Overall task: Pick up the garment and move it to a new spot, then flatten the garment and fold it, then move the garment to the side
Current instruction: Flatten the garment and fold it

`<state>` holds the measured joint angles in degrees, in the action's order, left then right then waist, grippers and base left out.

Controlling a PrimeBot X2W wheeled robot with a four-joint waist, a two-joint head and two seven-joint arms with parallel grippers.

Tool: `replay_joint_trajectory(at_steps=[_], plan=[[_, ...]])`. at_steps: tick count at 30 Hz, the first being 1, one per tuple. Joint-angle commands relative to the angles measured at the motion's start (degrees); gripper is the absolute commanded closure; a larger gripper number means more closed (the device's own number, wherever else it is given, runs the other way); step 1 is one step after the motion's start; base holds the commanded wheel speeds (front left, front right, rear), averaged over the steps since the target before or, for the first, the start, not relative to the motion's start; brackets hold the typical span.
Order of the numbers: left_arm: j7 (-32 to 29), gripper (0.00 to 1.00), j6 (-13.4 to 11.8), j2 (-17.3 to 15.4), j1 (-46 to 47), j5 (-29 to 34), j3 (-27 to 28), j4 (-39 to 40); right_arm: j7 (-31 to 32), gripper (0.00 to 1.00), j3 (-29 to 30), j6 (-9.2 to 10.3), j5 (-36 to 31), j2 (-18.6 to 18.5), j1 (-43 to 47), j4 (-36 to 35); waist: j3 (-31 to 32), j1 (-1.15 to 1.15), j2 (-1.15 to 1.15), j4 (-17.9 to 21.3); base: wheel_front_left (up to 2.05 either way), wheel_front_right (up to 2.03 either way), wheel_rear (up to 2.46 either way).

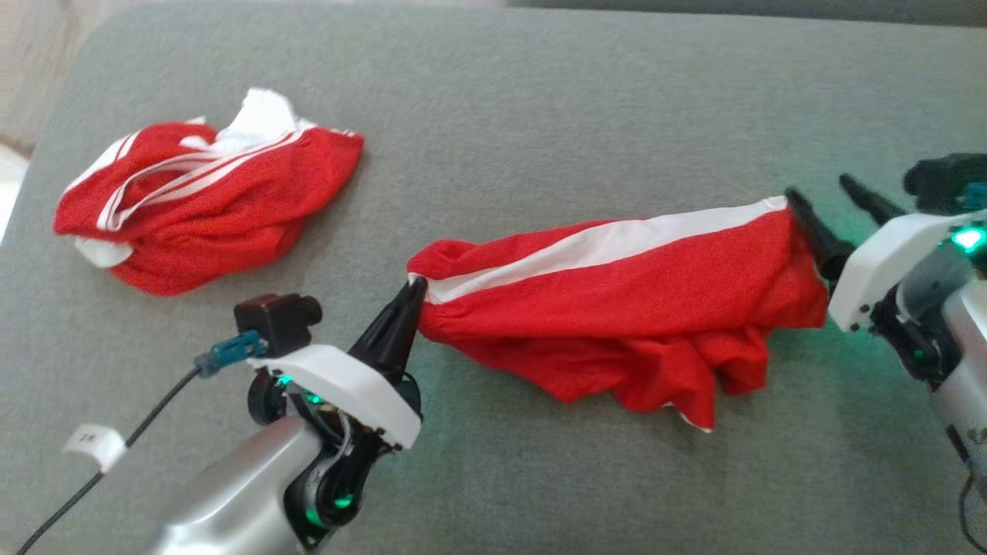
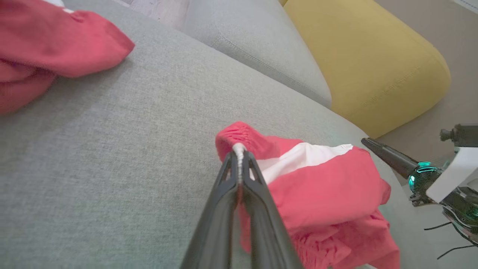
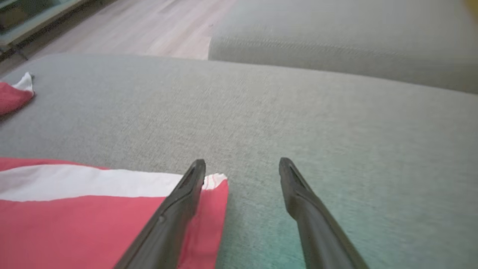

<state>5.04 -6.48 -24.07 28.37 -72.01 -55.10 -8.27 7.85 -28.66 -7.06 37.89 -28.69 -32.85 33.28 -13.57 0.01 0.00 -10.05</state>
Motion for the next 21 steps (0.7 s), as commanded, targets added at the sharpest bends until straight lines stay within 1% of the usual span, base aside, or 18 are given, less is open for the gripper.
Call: replay_joint_trajectory(at_steps=[1,4,5,6,7,8,10,14,18,21], plan=[[0.1,1.0,0.4,-0.8,2.9,0.7,2.0,0.8,1.0,0.0,-2.0,-0.43,1.4,-1.9,-0.9,-0.7,-1.3,-0.01,0.0,-1.4,0.0,0.0,0.0],[0.0,1.0,0.8,0.0,3.8,1.0,1.6,-0.2,3.8,0.0,-7.0,-0.43,4.5,-4.2,-2.7,0.4,-1.8,-0.01,0.0,-2.4,0.0,0.0,0.0],[0.0,1.0,1.0,0.2,3.9,1.1,1.5,-0.6,4.4,0.04,-8.5,-0.43,5.5,-4.8,-3.1,0.6,-2.0,-0.01,0.0,-2.5,0.0,0.0,0.0],[0.0,1.0,1.2,0.3,4.1,1.2,1.4,-0.9,4.6,0.42,-9.7,-0.43,6.6,-5.3,-3.6,0.5,-2.0,-0.01,0.0,-2.6,0.0,0.0,0.0],[0.0,1.0,1.3,0.5,4.2,1.2,1.4,-1.2,4.4,0.88,-10.7,-0.43,7.7,-5.7,-3.9,0.5,-2.1,-0.01,0.0,-2.7,0.0,0.0,0.0],[0.1,1.0,1.4,0.6,4.3,1.2,1.4,-1.5,4.0,1.0,-11.6,-0.43,8.6,-6.1,-4.3,0.6,-2.0,-0.01,0.0,-2.7,0.0,0.0,0.0],[0.4,1.0,1.6,0.7,4.5,1.4,1.5,-2.2,3.0,1.0,-13.5,-0.43,10.1,-6.6,-5.0,0.6,-1.8,-0.01,0.0,-2.5,0.0,0.0,0.0],[1.7,1.0,1.8,0.3,5.2,2.3,2.1,-3.2,-1.9,1.0,-16.5,-0.43,11.6,-7.3,-7.0,0.7,-0.9,-0.01,0.0,-1.0,0.0,0.0,0.0],[2.9,1.0,2.2,-0.5,7.7,3.9,2.9,-3.8,-7.4,1.0,-18.5,-0.43,13.3,-7.9,-9.7,0.7,0.1,-0.01,0.0,1.3,0.0,0.0,0.0],[3.3,1.0,2.7,-1.2,11.5,5.6,3.9,-4.4,-11.6,1.0,-18.7,-0.43,14.3,-8.7,-12.8,1.5,0.1,-0.01,0.0,3.3,0.0,0.0,0.0]])
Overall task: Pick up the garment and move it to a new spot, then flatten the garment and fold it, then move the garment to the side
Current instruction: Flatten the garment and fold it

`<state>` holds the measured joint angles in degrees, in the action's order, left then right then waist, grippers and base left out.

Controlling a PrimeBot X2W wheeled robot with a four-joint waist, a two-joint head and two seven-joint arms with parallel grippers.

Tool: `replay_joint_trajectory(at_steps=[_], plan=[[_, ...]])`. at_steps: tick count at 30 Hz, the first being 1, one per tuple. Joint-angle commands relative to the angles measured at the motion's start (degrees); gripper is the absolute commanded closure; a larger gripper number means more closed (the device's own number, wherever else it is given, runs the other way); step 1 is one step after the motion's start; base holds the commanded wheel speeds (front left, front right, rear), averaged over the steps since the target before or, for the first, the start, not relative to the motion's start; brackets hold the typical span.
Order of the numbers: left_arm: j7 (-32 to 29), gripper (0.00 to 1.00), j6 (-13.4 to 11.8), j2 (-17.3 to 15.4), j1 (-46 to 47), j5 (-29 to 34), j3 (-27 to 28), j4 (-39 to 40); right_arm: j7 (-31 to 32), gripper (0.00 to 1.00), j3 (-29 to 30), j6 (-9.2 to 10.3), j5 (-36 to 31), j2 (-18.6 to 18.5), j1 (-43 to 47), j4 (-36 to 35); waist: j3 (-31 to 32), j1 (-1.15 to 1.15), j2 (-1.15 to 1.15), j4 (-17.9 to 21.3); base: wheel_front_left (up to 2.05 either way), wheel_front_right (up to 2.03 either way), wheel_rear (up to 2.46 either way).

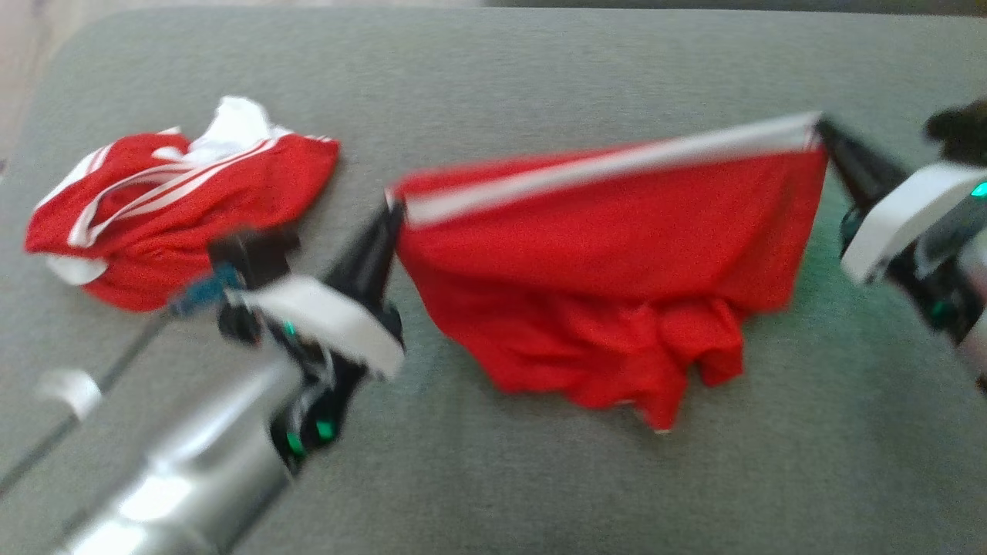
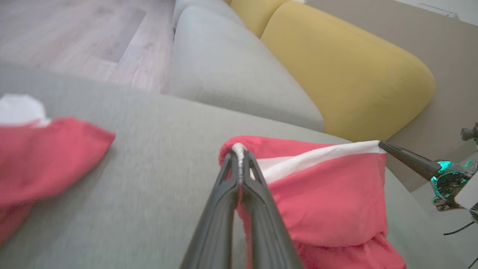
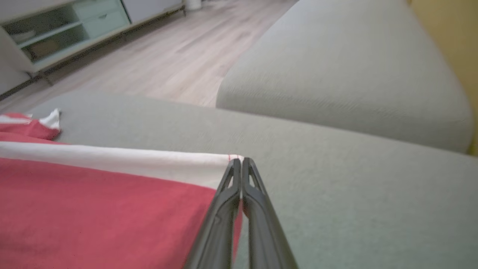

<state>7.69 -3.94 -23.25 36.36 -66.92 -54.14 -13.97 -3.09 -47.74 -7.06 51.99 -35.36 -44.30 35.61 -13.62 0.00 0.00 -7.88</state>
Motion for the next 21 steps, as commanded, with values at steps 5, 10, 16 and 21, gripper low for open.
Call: replay_joint_trajectory(at_steps=[5,10,16,21], plan=[[1.0,1.0,1.8,-1.4,14.6,3.3,5.5,-1.3,-6.8,1.0,2.2,-0.43,0.5,-4.1,-9.8,1.1,-1.8,0.0,0.0,4.4,0.0,0.0,0.0],[2.0,1.0,5.0,1.9,29.1,6.9,7.4,-7.8,-10.5,1.0,6.3,-0.43,-2.4,-6.2,-20.8,3.6,-4.6,0.0,0.0,7.4,0.0,0.0,0.0],[5.9,1.0,6.9,5.4,41.3,12.4,8.9,-15.5,-11.8,1.0,12.0,-0.43,-7.3,-7.2,-29.6,4.3,-6.4,0.0,0.0,10.5,0.0,0.0,0.0],[7.2,1.0,8.8,7.7,43.4,16.5,11.0,-18.6,-11.9,1.0,17.2,-0.43,-11.0,-6.9,-29.3,0.4,-7.1,0.0,0.0,12.7,0.0,0.0,0.0]])
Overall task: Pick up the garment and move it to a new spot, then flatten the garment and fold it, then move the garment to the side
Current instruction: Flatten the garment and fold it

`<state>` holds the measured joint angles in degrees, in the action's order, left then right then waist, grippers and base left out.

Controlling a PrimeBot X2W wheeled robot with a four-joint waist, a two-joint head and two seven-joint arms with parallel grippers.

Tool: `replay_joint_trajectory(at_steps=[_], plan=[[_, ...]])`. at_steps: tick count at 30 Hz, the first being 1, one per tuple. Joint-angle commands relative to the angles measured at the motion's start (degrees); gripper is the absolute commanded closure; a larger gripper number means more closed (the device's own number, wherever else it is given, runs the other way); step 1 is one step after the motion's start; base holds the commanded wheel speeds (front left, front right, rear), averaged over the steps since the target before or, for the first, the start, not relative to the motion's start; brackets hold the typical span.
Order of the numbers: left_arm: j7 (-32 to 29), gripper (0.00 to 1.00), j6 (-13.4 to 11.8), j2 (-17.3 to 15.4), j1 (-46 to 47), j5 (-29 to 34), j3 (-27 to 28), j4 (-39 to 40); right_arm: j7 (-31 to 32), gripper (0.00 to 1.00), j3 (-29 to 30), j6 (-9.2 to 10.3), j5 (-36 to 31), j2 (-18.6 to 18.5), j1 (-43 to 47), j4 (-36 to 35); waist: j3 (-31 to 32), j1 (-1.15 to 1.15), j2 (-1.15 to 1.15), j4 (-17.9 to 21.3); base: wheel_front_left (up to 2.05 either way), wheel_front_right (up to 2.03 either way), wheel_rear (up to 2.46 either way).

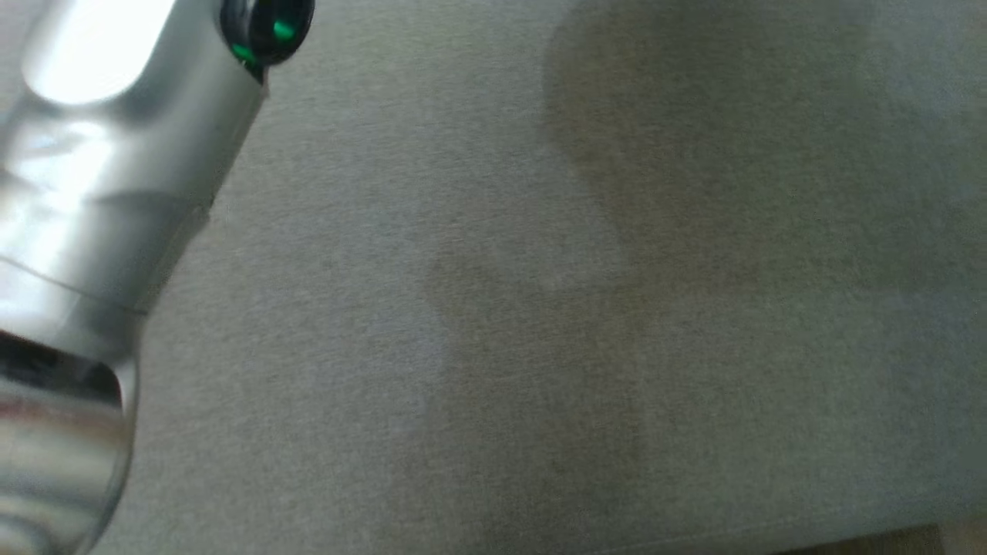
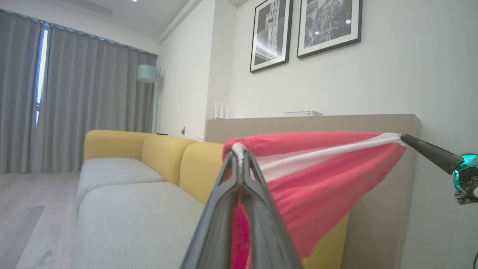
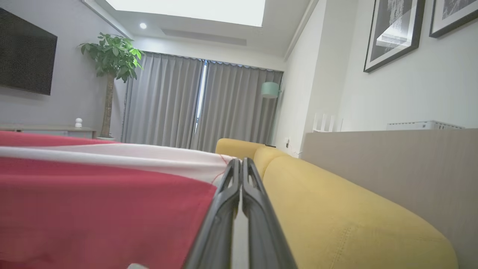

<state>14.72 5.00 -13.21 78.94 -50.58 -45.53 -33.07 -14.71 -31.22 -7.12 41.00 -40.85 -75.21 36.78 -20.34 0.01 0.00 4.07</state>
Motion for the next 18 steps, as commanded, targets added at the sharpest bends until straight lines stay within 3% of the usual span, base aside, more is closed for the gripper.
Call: replay_joint_trajectory(at_steps=[1,7,18], plan=[[0.2,1.0,0.3,-2.0,-0.4,0.8,3.0,0.7,-0.3,1.0,1.0,-0.36,-0.1,-1.3,3.2,-1.7,-0.6,-0.01,0.0,1.0,0.0,0.0,0.0],[0.3,1.0,2.1,-1.7,-15.5,7.0,2.9,3.5,-0.3,1.0,3.6,-0.36,0.8,-1.1,18.8,-7.5,-1.4,-0.01,0.0,1.9,0.0,0.0,0.0],[0.3,1.0,2.5,0.0,-50.2,12.8,1.8,7.8,-0.3,1.0,15.9,-0.36,1.1,3.1,54.6,-15.6,3.5,-0.01,0.0,1.4,0.0,0.0,0.0]])
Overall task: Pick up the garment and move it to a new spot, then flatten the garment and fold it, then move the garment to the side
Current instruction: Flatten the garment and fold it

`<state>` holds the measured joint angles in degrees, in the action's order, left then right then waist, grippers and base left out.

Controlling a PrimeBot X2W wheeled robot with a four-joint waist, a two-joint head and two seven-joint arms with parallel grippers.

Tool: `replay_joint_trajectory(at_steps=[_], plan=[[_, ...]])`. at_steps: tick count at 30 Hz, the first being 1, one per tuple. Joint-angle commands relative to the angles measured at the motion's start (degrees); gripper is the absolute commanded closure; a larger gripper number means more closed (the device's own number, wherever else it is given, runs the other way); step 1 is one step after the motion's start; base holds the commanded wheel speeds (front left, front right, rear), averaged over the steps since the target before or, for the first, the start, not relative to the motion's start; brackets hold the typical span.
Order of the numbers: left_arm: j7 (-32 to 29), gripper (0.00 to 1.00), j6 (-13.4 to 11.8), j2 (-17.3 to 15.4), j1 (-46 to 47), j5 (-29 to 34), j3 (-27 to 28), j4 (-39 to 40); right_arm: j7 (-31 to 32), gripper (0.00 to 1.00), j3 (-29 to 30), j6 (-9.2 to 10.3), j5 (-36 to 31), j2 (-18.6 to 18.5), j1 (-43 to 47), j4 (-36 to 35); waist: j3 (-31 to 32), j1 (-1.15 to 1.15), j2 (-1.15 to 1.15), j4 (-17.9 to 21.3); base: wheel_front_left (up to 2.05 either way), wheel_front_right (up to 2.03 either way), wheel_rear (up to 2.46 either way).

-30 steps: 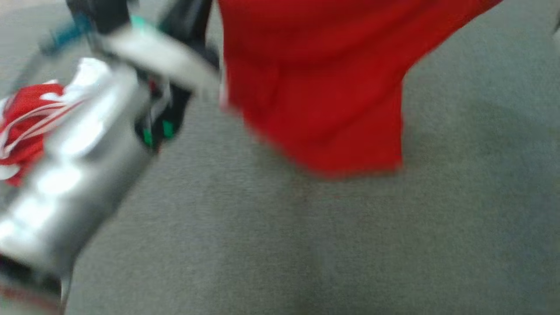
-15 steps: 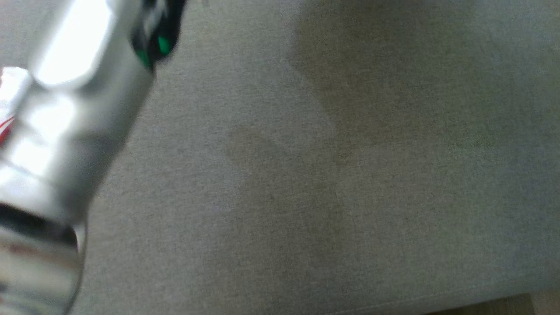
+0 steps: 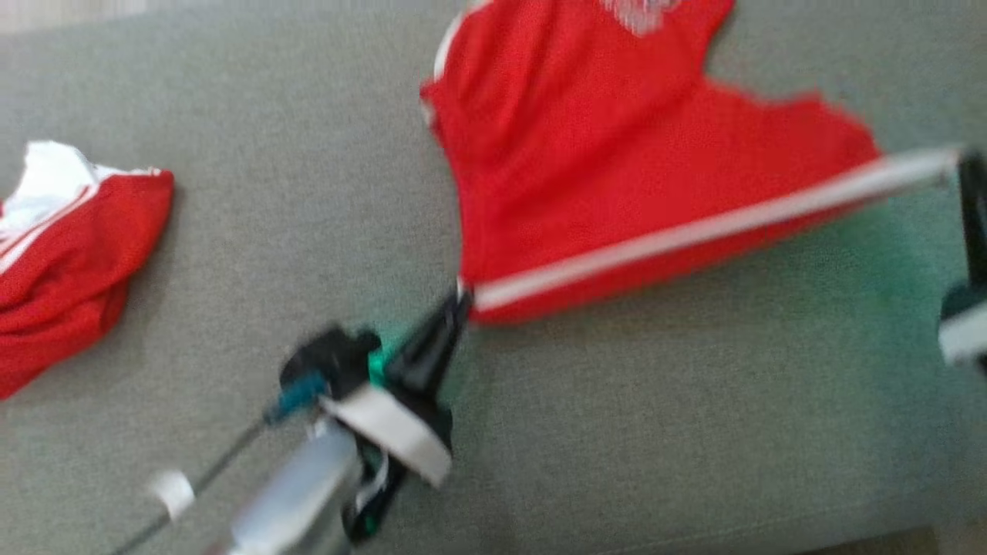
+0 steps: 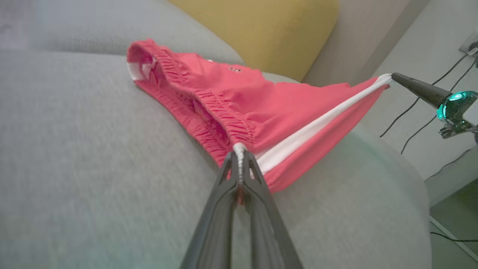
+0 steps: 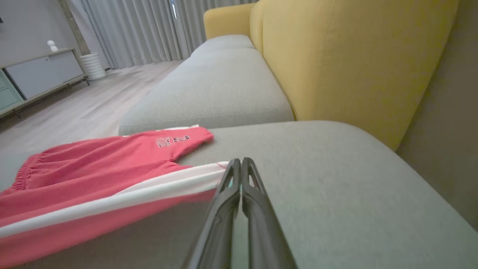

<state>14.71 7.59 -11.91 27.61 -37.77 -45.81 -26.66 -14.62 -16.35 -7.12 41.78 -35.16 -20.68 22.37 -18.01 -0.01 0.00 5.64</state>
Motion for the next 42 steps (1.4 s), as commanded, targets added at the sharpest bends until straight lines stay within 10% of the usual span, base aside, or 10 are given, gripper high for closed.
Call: replay_joint_trajectory(at_steps=[1,18,29,42], plan=[[0.3,1.0,-0.1,-1.4,-0.7,0.1,2.0,1.5,-0.4,1.0,1.7,-0.36,0.5,-2.5,2.6,-2.0,2.0,0.01,0.0,-0.2,0.0,0.0,0.0],[-1.5,1.0,-2.3,-6.9,-20.0,-0.7,4.8,16.2,12.1,1.0,20.3,-0.36,-5.2,2.6,32.7,-27.6,9.2,0.01,0.0,-1.9,0.0,0.0,0.0],[-5.3,1.0,-1.7,-0.1,-8.9,-6.3,7.1,18.8,20.6,1.0,22.3,-0.36,-11.7,3.8,19.3,-30.5,3.3,0.01,0.0,-6.5,0.0,0.0,0.0],[-7.6,1.0,-0.5,6.3,8.2,-11.2,8.1,6.1,23.2,1.0,10.6,-0.36,-13.7,-2.3,-7.5,-12.8,-4.4,0.01,0.0,-11.9,0.0,0.0,0.0]])
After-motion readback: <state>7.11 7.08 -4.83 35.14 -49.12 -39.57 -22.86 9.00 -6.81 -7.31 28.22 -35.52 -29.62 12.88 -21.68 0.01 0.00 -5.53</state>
